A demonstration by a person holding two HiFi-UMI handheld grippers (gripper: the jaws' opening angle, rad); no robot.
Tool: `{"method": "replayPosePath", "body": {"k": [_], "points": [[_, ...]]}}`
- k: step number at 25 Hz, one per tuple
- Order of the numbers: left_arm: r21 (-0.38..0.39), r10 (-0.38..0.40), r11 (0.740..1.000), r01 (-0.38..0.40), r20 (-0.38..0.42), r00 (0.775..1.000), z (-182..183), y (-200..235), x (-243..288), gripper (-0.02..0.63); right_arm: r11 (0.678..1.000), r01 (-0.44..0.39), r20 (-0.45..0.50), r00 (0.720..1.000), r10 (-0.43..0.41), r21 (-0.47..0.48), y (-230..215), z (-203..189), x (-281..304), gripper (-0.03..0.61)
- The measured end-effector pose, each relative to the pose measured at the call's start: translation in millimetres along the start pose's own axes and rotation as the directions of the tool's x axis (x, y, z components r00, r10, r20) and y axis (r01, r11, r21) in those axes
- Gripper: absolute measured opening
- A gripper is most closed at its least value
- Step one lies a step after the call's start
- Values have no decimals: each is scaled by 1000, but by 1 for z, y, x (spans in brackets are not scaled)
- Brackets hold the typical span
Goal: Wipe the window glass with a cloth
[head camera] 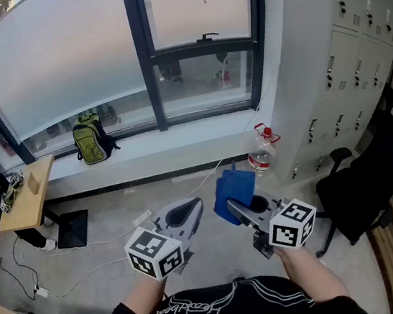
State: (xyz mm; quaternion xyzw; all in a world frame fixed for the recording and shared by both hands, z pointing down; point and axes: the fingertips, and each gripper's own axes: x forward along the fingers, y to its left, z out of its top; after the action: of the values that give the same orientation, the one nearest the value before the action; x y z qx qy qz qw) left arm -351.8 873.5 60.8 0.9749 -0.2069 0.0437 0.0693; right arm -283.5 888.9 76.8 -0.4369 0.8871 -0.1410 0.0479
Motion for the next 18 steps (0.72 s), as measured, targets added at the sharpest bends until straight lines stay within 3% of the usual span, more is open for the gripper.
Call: {"method": "replayPosePath", "body": {"k": [18], "points": [[-12, -10, 1000, 10, -18, 1000, -12, 5, 6, 6, 1000, 13, 9, 1000, -13, 22, -10, -7, 3, 78]]}}
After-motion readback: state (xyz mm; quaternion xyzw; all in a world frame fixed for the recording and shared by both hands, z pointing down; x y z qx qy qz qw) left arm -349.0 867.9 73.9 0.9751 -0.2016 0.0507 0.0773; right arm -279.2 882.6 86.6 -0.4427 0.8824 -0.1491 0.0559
